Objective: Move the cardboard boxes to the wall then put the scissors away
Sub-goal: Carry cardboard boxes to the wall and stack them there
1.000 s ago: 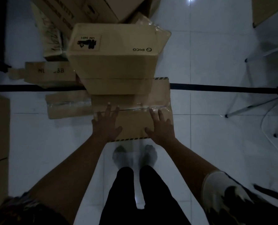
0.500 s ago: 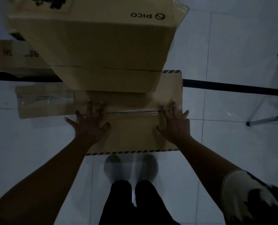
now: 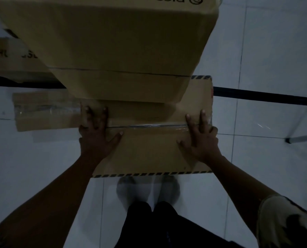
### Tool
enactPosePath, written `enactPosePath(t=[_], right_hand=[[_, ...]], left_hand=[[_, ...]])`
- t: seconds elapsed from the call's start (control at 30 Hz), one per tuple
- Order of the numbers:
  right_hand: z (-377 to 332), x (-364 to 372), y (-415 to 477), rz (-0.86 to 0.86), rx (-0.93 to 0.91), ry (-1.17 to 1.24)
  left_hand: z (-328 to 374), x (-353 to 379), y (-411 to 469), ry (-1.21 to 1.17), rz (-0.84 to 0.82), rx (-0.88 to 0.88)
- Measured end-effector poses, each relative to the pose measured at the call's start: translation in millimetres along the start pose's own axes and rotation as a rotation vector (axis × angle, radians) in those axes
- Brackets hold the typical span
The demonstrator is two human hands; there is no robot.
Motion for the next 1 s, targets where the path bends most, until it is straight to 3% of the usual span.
enactPosePath(t=[0.23, 1.0], right_hand=[[-9, -4, -5, 0.010, 0.073, 0.085], [-40, -95, -158, -0.246, 0.154, -0.053]], left_hand=[[2, 0, -4, 0.014, 0.022, 0.004], [33, -130, -132, 0.050, -0.340, -0.090]])
Point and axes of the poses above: each hand's wrist, its own y-axis towards the middle knuckle, its own x-axis out of the palm, z = x × y, the point moved 3 cm from there along y, towards the middle knuckle, and after that the axes turned 11 degrees about x, right-handed, at the moved point
